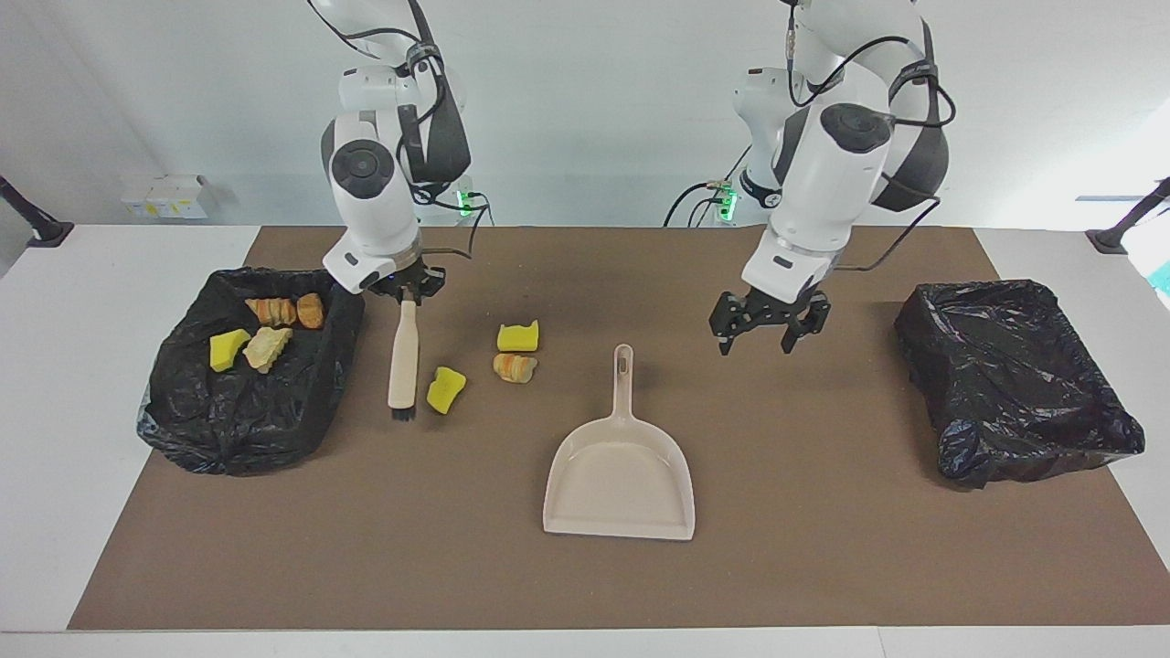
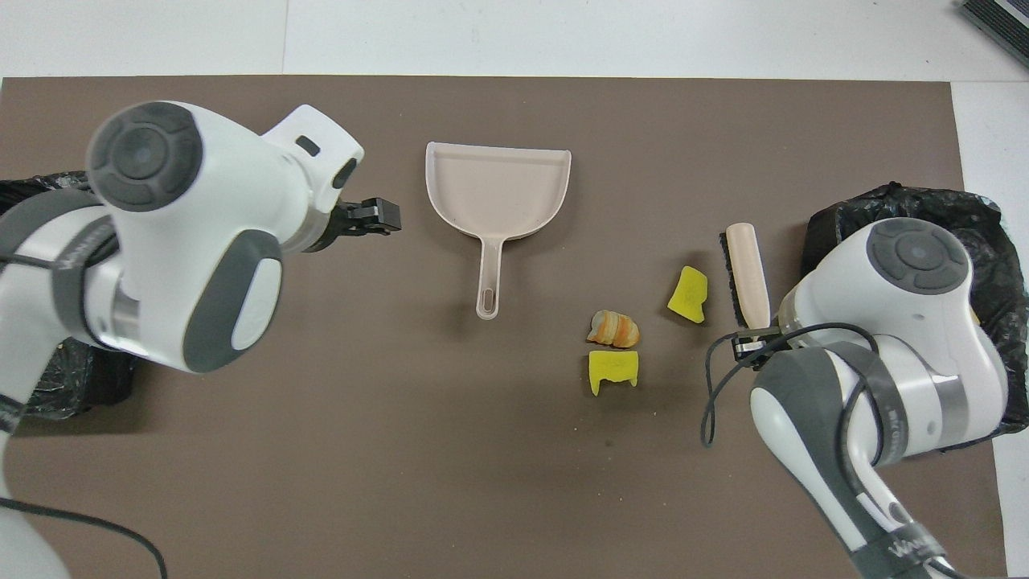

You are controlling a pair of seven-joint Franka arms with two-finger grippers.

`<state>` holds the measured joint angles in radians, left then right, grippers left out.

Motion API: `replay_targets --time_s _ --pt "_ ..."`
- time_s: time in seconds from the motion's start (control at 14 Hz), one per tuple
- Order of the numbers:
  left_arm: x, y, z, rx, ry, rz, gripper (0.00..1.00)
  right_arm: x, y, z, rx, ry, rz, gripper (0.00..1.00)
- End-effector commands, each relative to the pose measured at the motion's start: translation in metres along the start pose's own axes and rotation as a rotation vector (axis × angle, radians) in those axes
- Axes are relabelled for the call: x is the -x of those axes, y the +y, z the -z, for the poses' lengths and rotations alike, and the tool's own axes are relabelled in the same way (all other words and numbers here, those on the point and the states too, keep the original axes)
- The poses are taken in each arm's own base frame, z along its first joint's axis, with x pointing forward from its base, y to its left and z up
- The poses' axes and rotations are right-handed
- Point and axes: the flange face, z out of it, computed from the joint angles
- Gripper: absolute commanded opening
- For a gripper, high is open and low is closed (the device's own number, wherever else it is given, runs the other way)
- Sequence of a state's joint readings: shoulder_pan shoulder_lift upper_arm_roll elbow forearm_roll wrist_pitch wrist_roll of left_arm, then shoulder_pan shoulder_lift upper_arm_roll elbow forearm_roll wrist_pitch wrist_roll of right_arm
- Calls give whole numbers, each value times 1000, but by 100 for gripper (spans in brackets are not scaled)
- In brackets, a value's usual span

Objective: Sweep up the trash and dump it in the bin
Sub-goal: 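Lift the dustpan with the left gripper while the right gripper positions the brush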

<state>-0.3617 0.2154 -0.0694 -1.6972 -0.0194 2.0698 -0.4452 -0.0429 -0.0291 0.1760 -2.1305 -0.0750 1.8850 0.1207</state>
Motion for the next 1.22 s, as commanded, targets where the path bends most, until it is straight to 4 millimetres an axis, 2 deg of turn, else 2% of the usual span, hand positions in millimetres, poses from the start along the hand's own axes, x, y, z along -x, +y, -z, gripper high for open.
replay_targets --time_s 0.0,0.14,0.21,0.43,0.5,0.86,0.93,1.0,1.07,1.15 --pt "5 48 -48 22 27 19 100 7 8 -25 12 1 51 0" --pt "14 71 -63 40 38 -11 100 8 6 -44 6 22 78 0" --pt "17 80 -66 55 57 -26 100 8 4 -46 -2 23 79 0" --pt "29 99 -101 37 37 -110 100 7 2 -58 -10 10 78 0" --pt "38 111 -118 34 22 -138 100 7 1 -60 -11 17 80 0" --pt "53 123 -131 27 -1 -194 100 8 -1 -64 -11 15 79 0" --pt "54 122 -133 21 -10 -192 77 8 -1 -65 -12 13 78 0" --pt "56 121 -133 10 -27 -194 42 8 -1 -64 -12 14 77 0" --pt "56 120 -133 -2 -47 -194 0 8 -1 -64 -12 14 77 0" --pt "57 118 -134 -8 -56 -192 0 8 -1 -64 -12 15 78 0"
